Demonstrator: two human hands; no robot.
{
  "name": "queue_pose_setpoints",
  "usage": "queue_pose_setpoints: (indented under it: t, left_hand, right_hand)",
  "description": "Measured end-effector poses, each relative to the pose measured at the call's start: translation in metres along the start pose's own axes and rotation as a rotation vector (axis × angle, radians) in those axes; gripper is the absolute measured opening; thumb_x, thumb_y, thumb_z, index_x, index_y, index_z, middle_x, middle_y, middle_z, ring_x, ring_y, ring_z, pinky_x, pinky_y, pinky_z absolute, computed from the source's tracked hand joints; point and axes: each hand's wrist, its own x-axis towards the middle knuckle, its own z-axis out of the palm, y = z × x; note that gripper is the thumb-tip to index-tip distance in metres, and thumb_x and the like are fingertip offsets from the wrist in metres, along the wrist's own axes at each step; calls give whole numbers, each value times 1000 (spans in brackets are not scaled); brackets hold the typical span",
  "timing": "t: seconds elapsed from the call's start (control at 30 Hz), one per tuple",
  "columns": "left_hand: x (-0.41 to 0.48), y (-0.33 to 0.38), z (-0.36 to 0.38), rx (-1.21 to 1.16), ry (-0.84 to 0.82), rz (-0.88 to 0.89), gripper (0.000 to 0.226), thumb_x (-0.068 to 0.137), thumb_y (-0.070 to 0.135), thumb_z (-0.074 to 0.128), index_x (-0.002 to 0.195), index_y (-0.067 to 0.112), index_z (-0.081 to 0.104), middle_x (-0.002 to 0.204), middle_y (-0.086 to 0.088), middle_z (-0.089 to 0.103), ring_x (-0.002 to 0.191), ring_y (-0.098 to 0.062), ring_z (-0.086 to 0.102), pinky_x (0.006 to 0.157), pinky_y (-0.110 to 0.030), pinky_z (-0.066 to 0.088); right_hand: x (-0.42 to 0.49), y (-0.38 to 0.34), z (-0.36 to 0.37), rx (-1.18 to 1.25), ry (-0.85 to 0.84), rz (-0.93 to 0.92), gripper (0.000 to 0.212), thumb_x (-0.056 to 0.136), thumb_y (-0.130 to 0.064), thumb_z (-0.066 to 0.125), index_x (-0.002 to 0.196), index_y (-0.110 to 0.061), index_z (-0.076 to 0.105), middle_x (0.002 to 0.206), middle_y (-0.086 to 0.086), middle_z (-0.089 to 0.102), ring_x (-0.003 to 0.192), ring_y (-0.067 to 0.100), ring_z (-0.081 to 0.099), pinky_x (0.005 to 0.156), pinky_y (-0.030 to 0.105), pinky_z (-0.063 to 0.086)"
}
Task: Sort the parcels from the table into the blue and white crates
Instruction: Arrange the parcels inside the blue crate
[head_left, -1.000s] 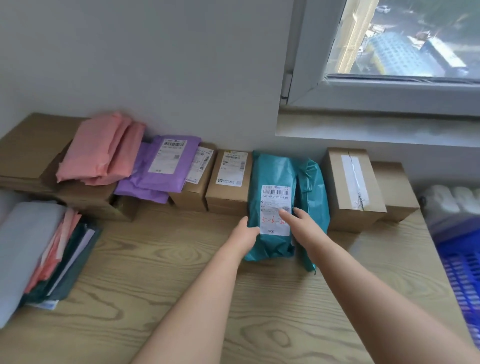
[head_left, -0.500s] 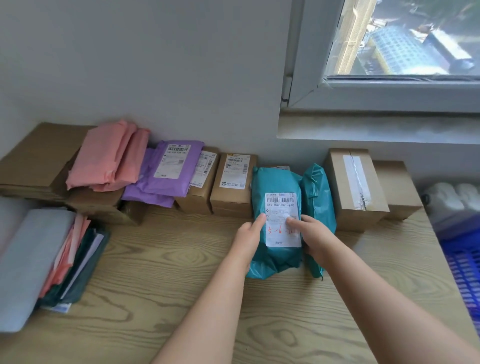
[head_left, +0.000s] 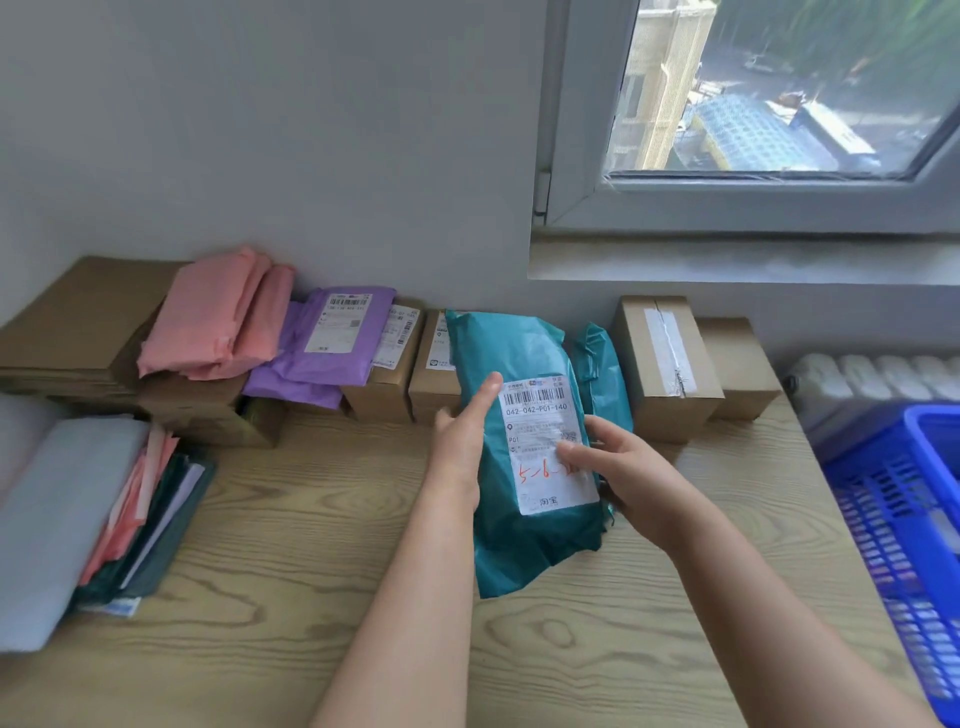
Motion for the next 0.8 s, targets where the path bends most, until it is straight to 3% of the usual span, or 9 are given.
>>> queue_pose_setpoints:
  t: [0.07,0.17,0.27,0.43,0.8]
  left_hand:
    - [-14,3,0,-3,-38,54,66,75,54,79,123,11,61,106,-6,76,96,-23,73,85,-38,58]
    - [-28,2,0,-7,-119,83,51,81,44,77,120,12,65,101,-5,77,92,-22,75,82,-36,58]
    - [-40,-1,4,4,-181,116,45,85,39,74,118,11,64,100,-8,77,91,-22,75,79,-35,59]
    - [-52,-1,4,-10,-203,167,41,90,42,67,117,11,66,102,-7,77,93,-21,75,77,-32,59]
    - [-60,-2,0,-17,-220,214,43,91,41,66,118,7,67,107,-11,75,101,-27,72,96,-46,55]
  right_hand:
    - [-9,-4,2,-18,42,-39,25,92,-25,67,117,-20,66,109,3,75,101,19,72,79,30,52]
    - [-17,-10,4,15,95,-84,37,88,-45,67,117,-22,66,111,-1,74,104,17,69,85,33,52]
    - [-24,-14,7,91,60,-89,40,89,-47,65,122,-25,64,114,-2,73,107,18,70,93,39,54]
    - [-35,-11,10,180,59,-104,32,94,-33,63,124,-20,63,115,6,73,108,26,69,101,50,51]
    - [-44,-9,11,226,57,-145,33,92,-29,66,123,-17,63,117,9,72,108,28,69,97,48,53]
